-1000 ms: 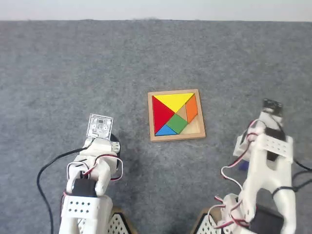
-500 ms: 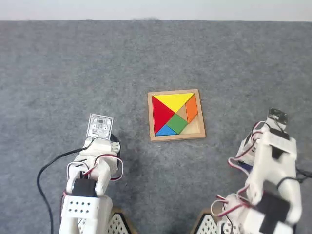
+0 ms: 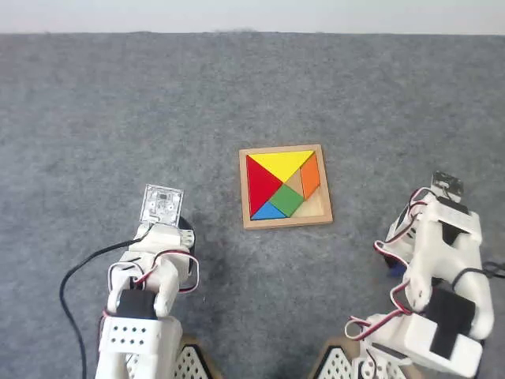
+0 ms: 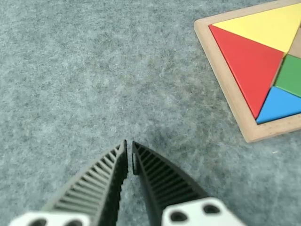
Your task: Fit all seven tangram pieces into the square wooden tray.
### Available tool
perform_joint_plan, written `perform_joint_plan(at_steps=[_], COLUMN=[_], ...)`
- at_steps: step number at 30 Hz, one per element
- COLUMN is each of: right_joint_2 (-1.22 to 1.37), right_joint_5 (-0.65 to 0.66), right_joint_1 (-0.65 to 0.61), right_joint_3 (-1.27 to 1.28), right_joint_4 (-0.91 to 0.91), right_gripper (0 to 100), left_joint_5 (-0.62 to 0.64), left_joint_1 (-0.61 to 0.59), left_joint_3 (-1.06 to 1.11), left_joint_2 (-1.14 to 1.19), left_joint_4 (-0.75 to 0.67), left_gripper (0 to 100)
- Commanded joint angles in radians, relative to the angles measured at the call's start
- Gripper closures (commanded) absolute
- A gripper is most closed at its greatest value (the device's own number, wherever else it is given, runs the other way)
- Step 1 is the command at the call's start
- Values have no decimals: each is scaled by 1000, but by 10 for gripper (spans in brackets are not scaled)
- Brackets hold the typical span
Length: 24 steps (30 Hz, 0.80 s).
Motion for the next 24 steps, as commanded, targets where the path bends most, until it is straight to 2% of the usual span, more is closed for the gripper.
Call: perform_joint_plan(at_steps=[1, 9, 13, 18, 24], right_joint_2=[13, 4, 2, 1, 1], right_joint_5=[-3, -11, -5, -3, 58], right_joint_1=[-39, -36, -36, -36, -35], right_joint_3=[-46, -49, -63, -72, -141], right_joint_4=[-12, -12, -4, -2, 116], right_gripper=[757, 785, 834, 836, 831], left_joint_5=[8, 8, 8, 8, 8], left_joint_1=[-5, -5, -5, -5, -5], left_joint_3=[-8, -8, -8, -8, -8], left_joint_2=[-12, -12, -12, -12, -12], left_joint_4=[8, 8, 8, 8, 8], left_gripper=[985, 985, 985, 985, 985])
